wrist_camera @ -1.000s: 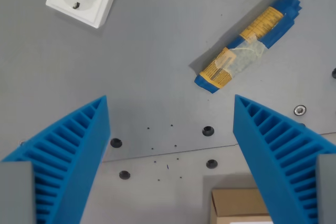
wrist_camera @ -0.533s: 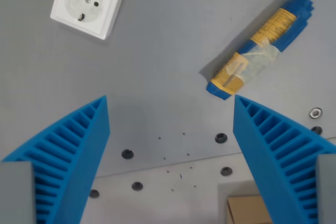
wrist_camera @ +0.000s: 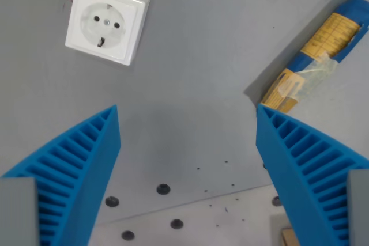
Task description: Move above the white socket
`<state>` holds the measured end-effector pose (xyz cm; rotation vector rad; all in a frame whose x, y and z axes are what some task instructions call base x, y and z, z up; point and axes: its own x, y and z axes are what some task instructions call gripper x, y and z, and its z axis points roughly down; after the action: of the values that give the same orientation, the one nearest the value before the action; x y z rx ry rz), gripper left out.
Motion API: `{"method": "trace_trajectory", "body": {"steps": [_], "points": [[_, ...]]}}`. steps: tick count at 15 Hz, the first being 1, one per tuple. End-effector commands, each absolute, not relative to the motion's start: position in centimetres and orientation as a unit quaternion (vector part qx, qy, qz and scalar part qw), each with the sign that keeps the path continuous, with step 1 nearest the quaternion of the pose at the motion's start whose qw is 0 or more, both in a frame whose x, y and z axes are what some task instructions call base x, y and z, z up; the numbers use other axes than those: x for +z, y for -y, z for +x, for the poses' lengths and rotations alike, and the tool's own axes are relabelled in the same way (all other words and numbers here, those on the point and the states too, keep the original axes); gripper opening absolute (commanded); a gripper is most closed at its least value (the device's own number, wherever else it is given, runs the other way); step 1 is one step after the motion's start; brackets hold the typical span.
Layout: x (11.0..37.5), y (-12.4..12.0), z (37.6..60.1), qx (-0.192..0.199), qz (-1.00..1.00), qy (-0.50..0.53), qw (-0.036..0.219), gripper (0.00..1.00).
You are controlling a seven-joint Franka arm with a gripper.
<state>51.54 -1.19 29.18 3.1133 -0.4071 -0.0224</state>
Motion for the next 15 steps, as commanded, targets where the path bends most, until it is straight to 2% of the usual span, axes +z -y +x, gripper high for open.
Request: {"method": "trace_trajectory", "body": {"steps": [1, 15], "points": [[28.0, 0.3, 51.7, 0.029, 0.976, 0.214, -0.001, 1.00], [22.1, -2.6, 54.0, 0.027, 0.957, 0.289, 0.003, 1.00]]}}
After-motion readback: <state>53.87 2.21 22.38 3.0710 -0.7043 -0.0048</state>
